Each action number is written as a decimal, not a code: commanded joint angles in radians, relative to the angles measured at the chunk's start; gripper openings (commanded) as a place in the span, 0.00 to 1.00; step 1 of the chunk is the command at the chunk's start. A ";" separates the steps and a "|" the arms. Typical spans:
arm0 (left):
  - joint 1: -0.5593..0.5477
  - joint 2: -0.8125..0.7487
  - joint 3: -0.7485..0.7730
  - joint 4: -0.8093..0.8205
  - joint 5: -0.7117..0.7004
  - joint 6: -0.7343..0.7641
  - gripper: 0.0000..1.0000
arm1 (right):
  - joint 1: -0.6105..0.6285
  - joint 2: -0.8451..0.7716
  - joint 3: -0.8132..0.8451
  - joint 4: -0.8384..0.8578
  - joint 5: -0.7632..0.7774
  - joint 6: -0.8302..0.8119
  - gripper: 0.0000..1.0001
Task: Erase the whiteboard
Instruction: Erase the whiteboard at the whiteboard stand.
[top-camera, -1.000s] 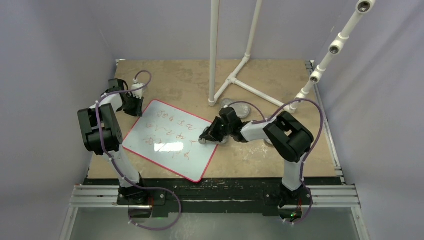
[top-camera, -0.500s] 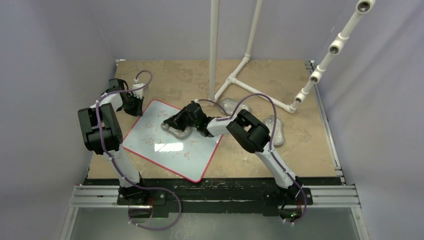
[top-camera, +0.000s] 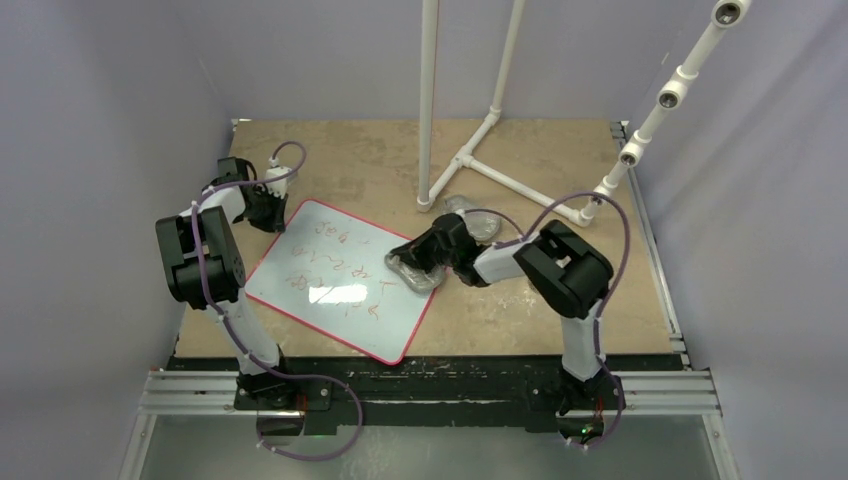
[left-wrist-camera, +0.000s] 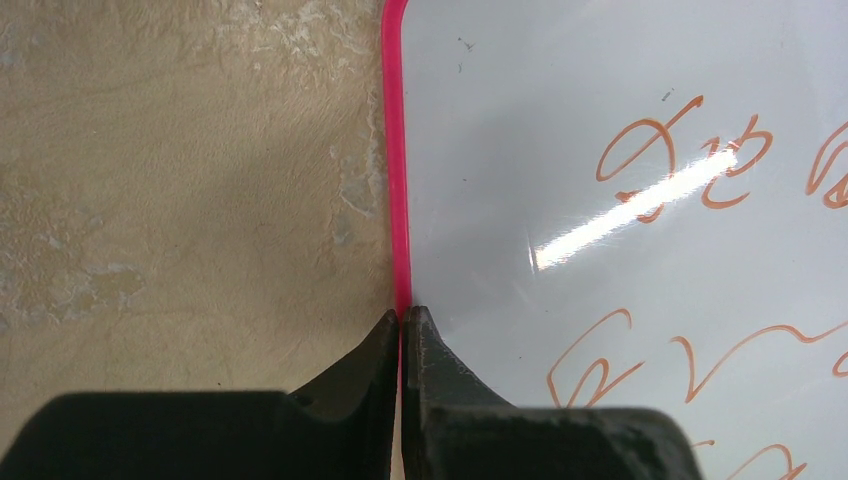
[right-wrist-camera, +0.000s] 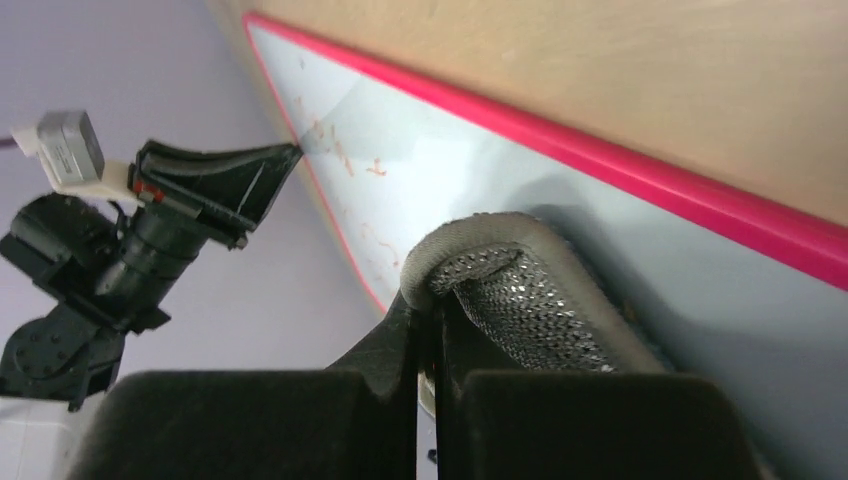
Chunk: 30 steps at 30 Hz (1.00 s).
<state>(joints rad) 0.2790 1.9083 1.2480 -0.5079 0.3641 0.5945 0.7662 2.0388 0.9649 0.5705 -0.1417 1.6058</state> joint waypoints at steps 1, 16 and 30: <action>0.007 0.105 -0.054 -0.022 -0.096 0.043 0.02 | -0.011 -0.164 -0.070 -0.230 0.095 -0.180 0.00; 0.005 0.128 -0.115 -0.066 -0.038 0.060 0.00 | 0.071 0.111 0.261 -0.180 -0.017 -0.244 0.00; 0.006 0.031 -0.169 -0.158 0.019 0.114 0.00 | 0.075 0.025 0.272 -0.391 -0.031 -0.459 0.00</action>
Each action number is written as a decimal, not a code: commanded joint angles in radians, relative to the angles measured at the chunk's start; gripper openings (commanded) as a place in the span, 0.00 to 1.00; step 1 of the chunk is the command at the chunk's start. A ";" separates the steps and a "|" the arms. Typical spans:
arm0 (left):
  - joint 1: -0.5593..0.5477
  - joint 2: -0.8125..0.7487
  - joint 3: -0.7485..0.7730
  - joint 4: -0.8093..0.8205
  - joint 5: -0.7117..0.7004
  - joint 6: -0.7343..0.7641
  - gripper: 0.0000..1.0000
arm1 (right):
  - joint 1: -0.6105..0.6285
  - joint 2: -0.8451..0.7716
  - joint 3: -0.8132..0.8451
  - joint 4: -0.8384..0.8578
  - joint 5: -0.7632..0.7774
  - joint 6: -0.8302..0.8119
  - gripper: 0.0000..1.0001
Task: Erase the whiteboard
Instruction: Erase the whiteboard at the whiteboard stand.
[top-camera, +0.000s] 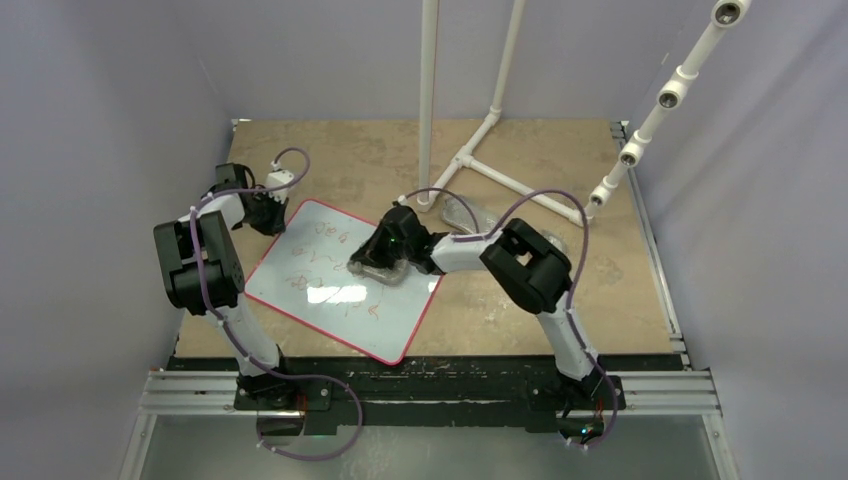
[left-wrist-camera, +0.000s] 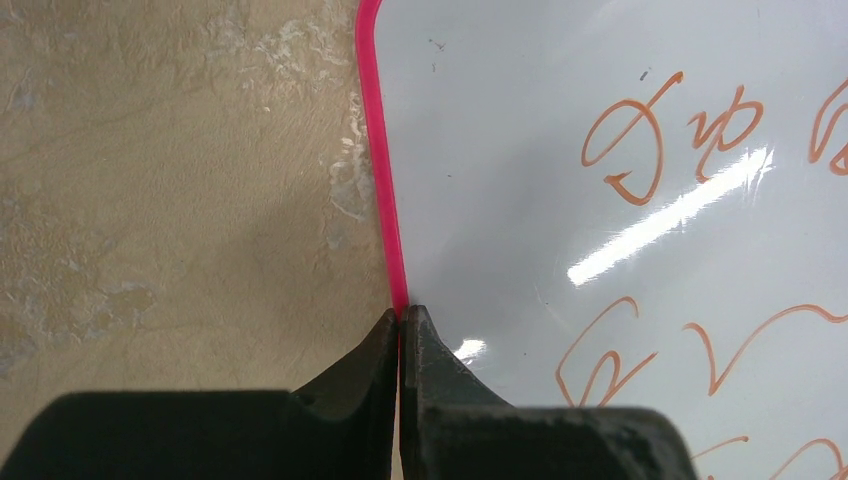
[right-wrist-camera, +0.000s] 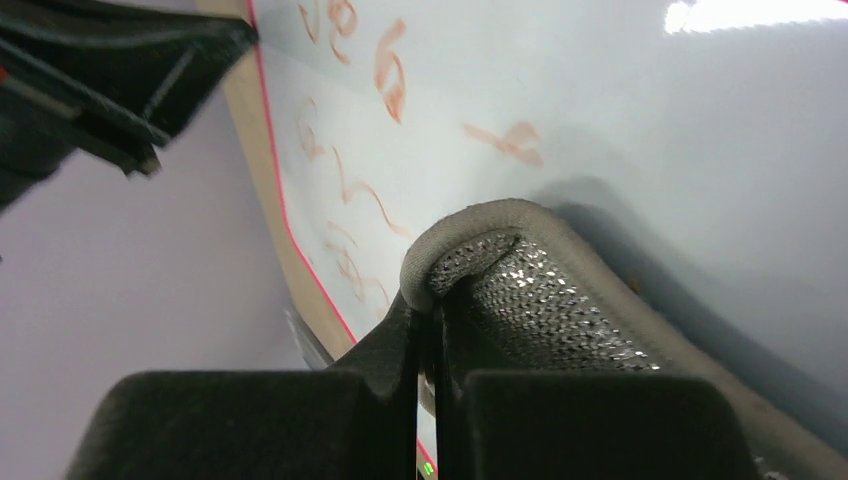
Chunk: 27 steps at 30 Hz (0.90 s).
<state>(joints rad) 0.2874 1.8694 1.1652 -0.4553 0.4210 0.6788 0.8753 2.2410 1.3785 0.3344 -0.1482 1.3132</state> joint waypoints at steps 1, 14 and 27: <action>0.002 0.062 -0.070 -0.225 -0.024 0.027 0.00 | -0.038 -0.224 -0.198 -0.175 -0.026 -0.190 0.00; 0.094 0.016 0.091 -0.214 -0.291 0.118 0.17 | -0.107 -0.391 -0.553 -0.127 -0.005 -0.163 0.00; 0.044 0.027 -0.021 -0.262 -0.301 0.206 0.16 | -0.157 -0.436 -0.529 -0.159 -0.013 -0.201 0.00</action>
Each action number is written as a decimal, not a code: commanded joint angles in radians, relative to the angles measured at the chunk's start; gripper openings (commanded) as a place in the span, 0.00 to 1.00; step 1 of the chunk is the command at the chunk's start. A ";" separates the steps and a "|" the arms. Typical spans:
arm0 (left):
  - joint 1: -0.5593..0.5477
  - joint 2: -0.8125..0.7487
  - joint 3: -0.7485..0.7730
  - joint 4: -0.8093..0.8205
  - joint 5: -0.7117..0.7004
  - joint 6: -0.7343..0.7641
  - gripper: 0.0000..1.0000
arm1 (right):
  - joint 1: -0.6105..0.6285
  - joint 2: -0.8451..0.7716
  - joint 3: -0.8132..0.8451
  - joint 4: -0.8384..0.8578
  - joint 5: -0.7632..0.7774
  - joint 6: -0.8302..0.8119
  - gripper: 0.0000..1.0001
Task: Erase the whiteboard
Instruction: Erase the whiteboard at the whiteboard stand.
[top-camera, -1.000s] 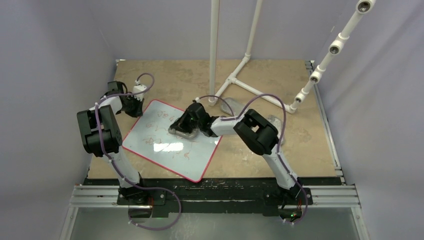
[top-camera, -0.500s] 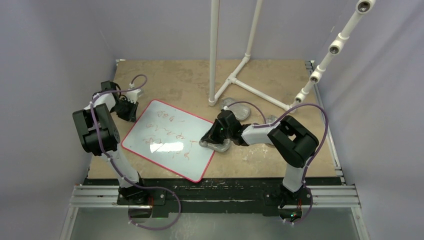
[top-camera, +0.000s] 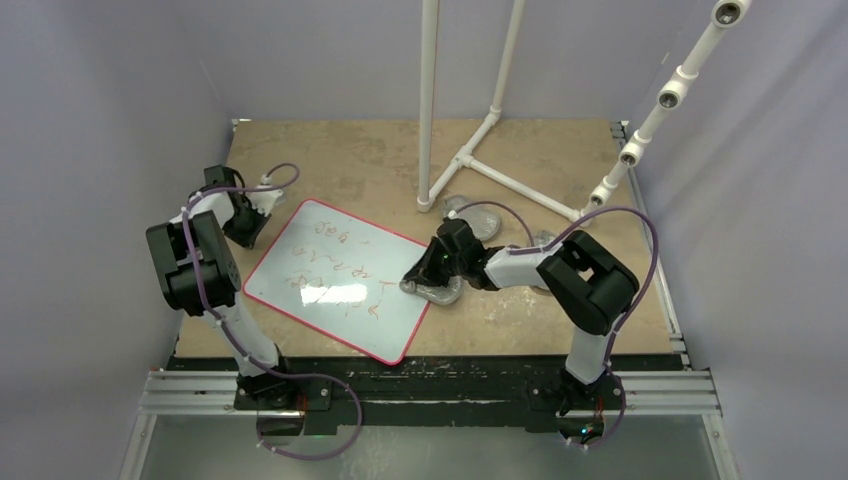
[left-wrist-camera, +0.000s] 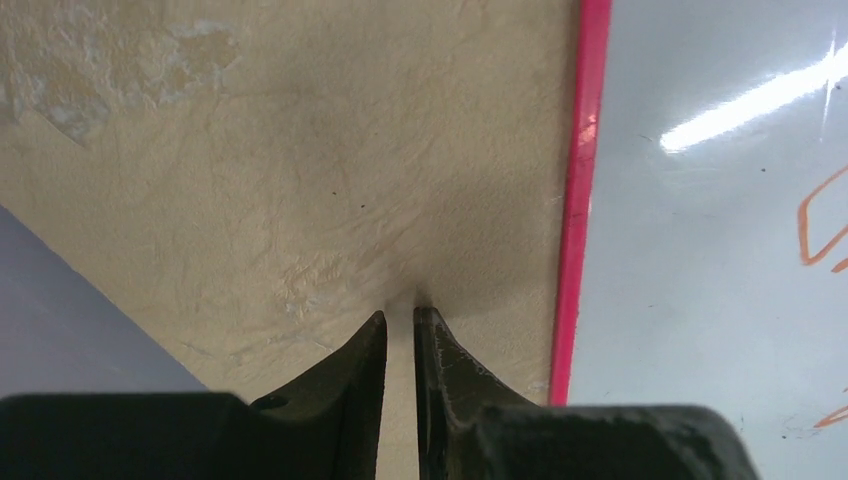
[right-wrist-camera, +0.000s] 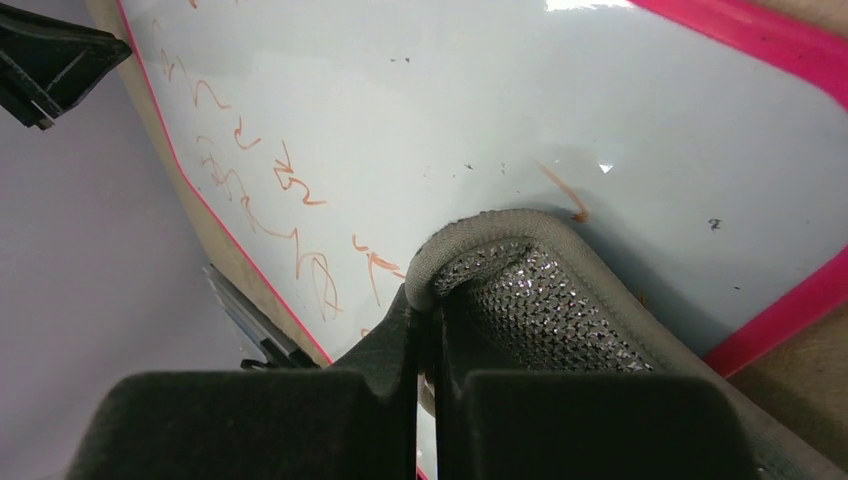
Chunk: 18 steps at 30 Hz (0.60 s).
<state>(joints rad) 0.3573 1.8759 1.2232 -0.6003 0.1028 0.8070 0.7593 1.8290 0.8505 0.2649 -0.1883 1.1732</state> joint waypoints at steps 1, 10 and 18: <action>-0.028 0.019 -0.088 -0.146 0.035 0.095 0.16 | -0.052 -0.025 0.002 -0.089 0.023 -0.069 0.00; -0.031 0.012 -0.129 -0.359 0.139 0.238 0.15 | -0.125 0.012 0.099 -0.158 -0.002 -0.163 0.00; -0.066 -0.011 -0.143 -0.500 0.257 0.315 0.16 | -0.155 0.061 0.158 -0.196 0.007 -0.209 0.00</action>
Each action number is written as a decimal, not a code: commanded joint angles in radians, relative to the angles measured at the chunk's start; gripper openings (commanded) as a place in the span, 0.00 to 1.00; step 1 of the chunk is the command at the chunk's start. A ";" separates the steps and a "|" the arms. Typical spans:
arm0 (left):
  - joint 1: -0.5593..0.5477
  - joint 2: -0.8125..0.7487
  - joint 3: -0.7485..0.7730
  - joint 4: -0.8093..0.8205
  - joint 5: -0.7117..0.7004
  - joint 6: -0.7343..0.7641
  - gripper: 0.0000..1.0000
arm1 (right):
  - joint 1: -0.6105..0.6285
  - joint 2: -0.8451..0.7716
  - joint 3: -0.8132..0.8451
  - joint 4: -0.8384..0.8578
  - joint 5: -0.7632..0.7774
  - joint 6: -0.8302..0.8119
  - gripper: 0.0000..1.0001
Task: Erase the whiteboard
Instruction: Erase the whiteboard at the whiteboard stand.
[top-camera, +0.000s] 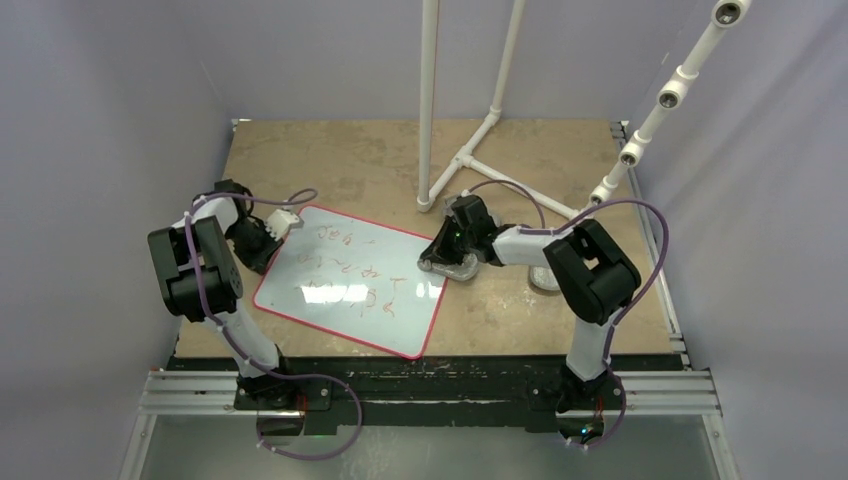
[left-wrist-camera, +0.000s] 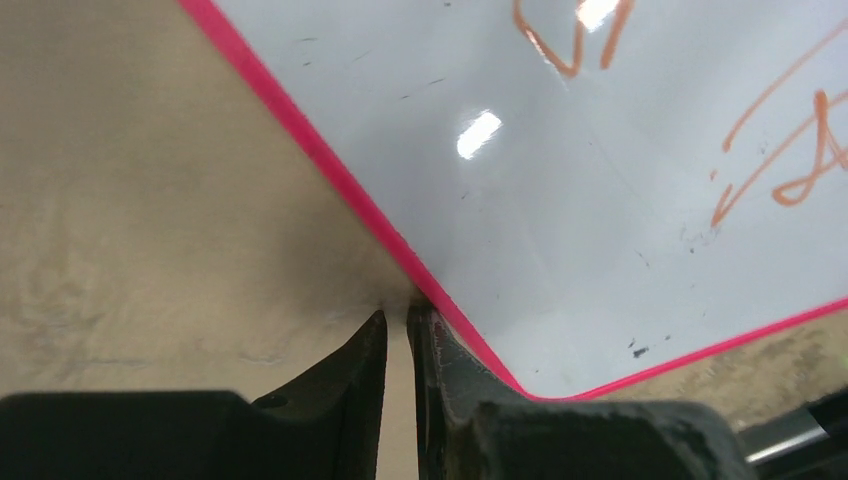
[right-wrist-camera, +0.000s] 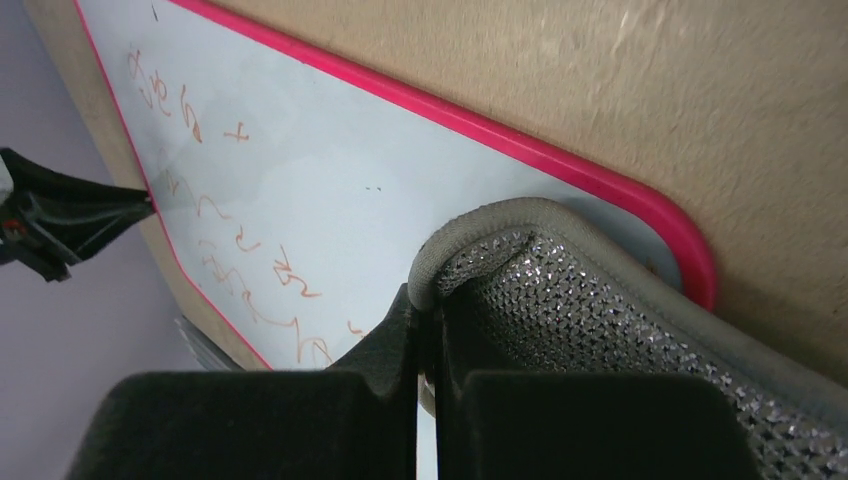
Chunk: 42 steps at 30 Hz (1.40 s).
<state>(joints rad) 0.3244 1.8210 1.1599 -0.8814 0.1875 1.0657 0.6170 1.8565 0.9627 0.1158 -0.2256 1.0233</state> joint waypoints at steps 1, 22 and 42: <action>-0.036 0.044 -0.081 -0.236 0.184 0.070 0.16 | -0.017 0.041 0.055 -0.050 0.049 -0.062 0.00; 0.079 0.150 0.226 -0.055 0.272 -0.281 0.27 | 0.183 0.398 0.487 0.107 -0.070 0.168 0.00; -0.049 0.134 -0.042 0.090 0.262 -0.287 0.23 | -0.034 0.010 -0.007 0.087 0.191 -0.041 0.00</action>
<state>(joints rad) 0.3115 1.8862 1.2232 -0.8173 0.4541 0.7677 0.5579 1.8717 0.9531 0.2462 -0.1131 1.0794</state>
